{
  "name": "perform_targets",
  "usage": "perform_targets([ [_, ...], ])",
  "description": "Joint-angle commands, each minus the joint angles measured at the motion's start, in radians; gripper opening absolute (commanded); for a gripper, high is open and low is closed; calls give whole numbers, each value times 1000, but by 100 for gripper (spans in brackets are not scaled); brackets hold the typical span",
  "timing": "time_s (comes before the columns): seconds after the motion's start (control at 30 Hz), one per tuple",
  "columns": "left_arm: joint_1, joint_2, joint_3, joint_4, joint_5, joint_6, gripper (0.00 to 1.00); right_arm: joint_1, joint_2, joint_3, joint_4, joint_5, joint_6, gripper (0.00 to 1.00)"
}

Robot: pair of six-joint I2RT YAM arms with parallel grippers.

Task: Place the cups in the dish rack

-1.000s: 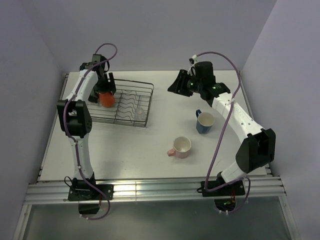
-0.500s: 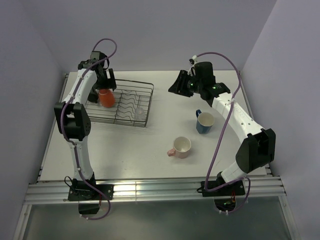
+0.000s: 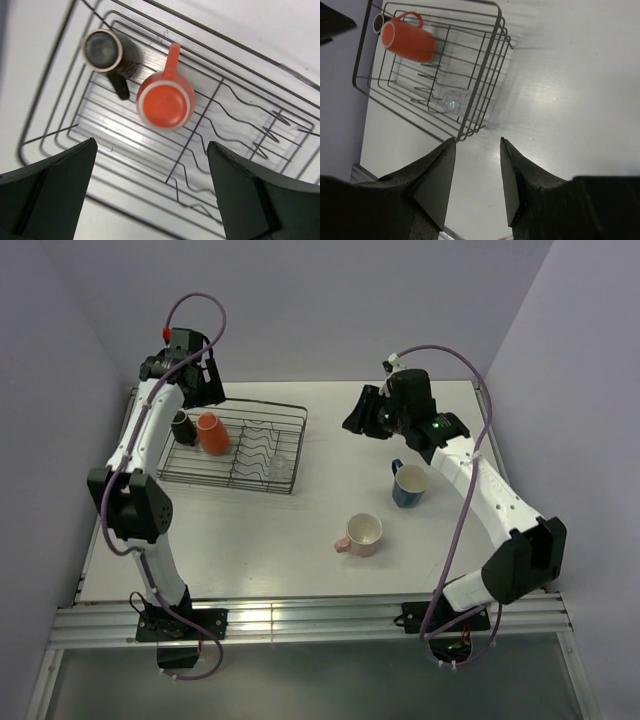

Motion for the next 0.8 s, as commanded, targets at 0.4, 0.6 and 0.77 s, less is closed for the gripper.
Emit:
perform_targets([
  [0.4, -68, -758, -555, 344, 235, -109, 99, 466, -326, -265, -204, 467, 96, 49],
  [0.6, -78, -812, -606, 360, 320, -102, 99, 586, -330, -321, -288, 622, 195, 50],
  [0.77, -79, -828, -640, 384, 344, -98, 99, 598, -323, -380, -279, 631, 240, 51],
])
